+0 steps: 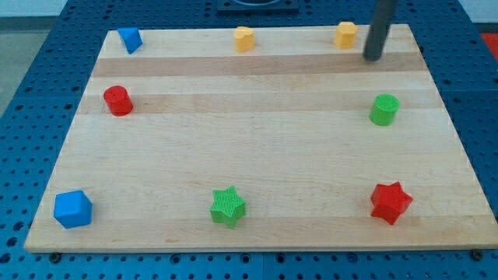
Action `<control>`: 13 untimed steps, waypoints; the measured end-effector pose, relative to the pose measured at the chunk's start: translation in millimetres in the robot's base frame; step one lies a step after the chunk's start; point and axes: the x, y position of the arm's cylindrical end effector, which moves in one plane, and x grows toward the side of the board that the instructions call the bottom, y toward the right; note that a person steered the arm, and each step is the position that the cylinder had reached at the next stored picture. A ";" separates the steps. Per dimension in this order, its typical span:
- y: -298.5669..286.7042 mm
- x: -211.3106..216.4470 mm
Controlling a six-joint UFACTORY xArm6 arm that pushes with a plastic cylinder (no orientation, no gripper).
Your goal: Push the yellow hexagon to the center
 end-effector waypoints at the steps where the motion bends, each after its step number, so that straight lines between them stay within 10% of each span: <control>1: 6.1 -37.0; 13: -114.9 -40.4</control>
